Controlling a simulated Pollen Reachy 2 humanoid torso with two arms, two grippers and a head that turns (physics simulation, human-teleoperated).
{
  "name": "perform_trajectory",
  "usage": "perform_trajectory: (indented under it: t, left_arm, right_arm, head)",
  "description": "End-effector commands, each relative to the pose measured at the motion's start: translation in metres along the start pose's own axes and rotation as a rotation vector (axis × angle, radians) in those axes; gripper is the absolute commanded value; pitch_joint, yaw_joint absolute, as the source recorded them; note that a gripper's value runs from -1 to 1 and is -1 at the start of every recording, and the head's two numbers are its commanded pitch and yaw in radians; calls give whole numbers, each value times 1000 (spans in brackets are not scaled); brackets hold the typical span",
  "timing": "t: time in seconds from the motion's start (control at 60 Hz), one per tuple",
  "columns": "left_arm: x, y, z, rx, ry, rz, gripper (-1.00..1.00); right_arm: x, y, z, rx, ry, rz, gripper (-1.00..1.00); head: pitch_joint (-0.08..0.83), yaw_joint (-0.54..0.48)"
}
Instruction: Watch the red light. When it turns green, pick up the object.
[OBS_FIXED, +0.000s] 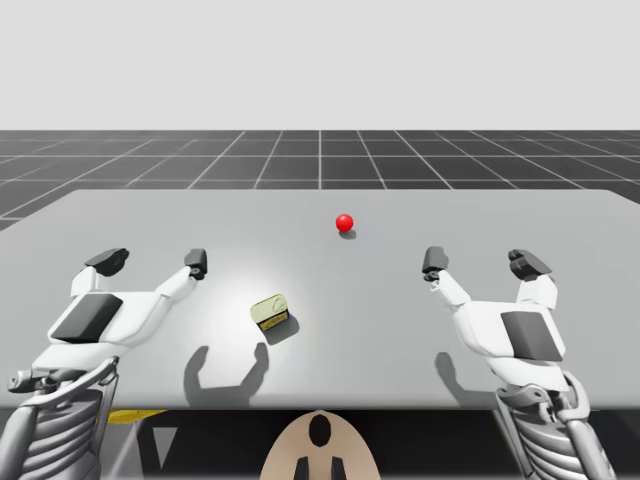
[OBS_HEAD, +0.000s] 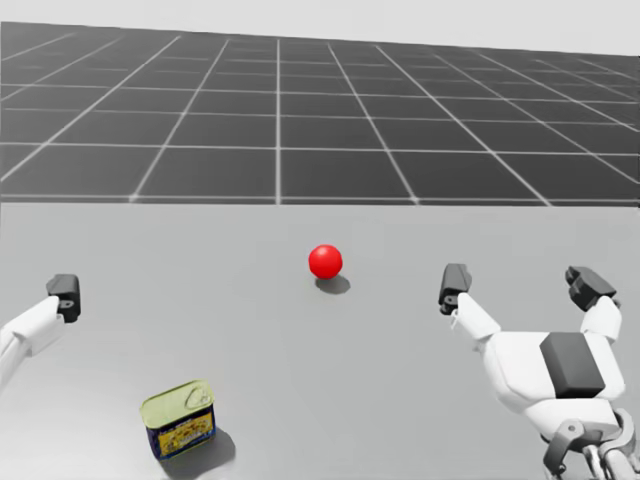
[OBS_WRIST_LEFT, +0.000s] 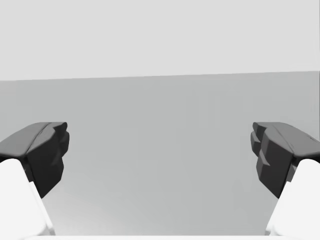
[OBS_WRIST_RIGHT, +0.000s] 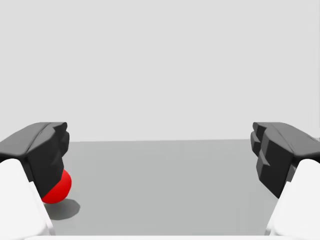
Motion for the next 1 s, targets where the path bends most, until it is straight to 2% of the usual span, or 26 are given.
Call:
perform_trajectory:
  t: [0.017,1.0]
  left_arm:
    - [0,-1,0,-3,1,-4,-1000]
    - [-1,-2,1,-8,-17,-4,-1000]
  right_arm:
    - [-2,3,1,-8,2,-17,-1000]
    - [-2,4,2,-1,1,-14,-1000]
  head:
    - [403,-104]
    - [408,-97]
